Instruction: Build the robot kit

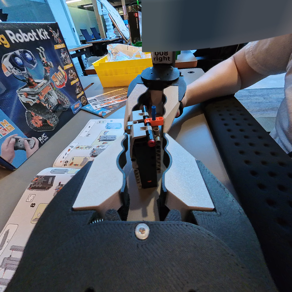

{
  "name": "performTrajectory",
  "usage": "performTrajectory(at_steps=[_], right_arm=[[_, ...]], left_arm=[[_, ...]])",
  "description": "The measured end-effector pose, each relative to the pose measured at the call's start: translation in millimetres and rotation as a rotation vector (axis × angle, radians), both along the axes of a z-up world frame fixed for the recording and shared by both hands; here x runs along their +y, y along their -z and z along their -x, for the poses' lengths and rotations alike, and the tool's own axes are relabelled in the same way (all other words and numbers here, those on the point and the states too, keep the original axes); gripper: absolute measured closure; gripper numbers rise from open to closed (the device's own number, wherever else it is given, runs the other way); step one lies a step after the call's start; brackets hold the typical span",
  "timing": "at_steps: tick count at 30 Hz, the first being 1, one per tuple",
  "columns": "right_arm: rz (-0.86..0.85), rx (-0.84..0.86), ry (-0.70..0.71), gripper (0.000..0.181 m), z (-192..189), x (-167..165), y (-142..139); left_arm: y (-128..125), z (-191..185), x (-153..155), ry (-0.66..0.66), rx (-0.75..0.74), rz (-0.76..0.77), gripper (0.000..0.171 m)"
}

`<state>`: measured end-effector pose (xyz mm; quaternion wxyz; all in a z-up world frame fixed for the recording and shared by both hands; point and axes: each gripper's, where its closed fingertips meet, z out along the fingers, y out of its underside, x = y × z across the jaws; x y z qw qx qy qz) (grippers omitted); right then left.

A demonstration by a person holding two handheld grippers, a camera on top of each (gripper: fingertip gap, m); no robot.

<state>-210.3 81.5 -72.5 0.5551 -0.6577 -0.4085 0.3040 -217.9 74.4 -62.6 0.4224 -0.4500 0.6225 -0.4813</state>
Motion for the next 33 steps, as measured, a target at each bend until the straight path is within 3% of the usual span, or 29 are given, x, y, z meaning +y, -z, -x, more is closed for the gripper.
performTrajectory(at_steps=[9,19,33], right_arm=[[0.054,0.032,0.015,0.139,1,3,-1],[-0.002,-0.024,0.07,0.139,2,-2,0],[0.078,0.069,-0.033,0.139,3,-9,0]], left_arm=[[-2,1,3,-0.029,0.02,-0.001,0.134],[3,-2,-1,-0.017,0.03,-0.019,0.132],[2,0,-4,0.024,0.009,0.007,0.132]])
